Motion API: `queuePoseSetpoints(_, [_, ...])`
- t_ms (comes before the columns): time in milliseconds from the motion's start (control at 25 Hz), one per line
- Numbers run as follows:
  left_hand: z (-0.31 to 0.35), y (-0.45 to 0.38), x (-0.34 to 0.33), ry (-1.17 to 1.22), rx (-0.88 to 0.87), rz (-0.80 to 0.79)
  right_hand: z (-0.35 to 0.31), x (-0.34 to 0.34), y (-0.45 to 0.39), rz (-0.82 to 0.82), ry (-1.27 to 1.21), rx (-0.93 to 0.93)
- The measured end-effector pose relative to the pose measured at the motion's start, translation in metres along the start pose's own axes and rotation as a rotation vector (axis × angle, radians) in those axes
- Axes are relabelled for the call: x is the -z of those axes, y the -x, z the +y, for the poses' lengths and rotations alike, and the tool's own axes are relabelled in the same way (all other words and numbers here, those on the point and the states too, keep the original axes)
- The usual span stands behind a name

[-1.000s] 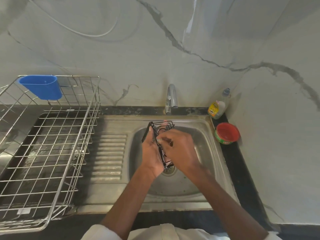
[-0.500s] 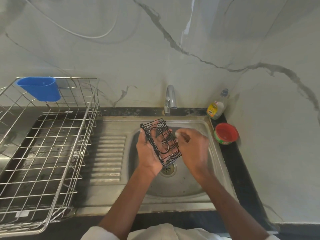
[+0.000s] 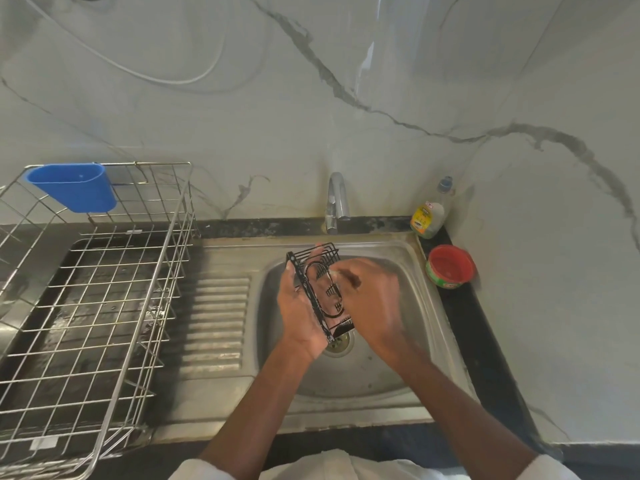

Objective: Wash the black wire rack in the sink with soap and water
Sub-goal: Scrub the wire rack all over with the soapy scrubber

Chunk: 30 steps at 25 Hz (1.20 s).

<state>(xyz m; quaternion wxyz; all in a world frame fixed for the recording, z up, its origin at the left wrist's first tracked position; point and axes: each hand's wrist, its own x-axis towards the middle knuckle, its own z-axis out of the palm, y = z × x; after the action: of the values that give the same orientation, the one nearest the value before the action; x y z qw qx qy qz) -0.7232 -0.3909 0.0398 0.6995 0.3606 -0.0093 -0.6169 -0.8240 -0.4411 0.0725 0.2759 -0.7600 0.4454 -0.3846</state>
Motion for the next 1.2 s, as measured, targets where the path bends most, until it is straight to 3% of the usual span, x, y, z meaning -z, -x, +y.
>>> queuePoseSetpoints(400, [-0.003, -0.001, -0.003, -0.067, 0.008, -0.027, -0.014, -0.013, -0.021, 0.107, 0.014, 0.013])
queuePoseSetpoints(480, [-0.003, -0.004, -0.003, -0.049, 0.008, -0.031, -0.018, -0.014, -0.026, 0.129, -0.020, -0.078])
queuePoseSetpoints(760, [-0.006, -0.003, -0.002, -0.064, 0.017, -0.018, -0.031, -0.018, -0.026, -0.001, -0.037, 0.045])
queuePoseSetpoints(880, [-0.005, -0.002, -0.001, -0.132, 0.013, -0.043, -0.035, -0.014, -0.037, -0.029, -0.031, -0.047])
queuePoseSetpoints(1000, [-0.002, -0.004, 0.001, -0.160, -0.016, -0.025, -0.035, -0.010, -0.048, -0.176, 0.021, 0.001])
queuePoseSetpoints(1200, [-0.001, -0.007, 0.006, -0.195, -0.040, -0.076, -0.019, 0.013, -0.058, -0.106, 0.101, -0.045])
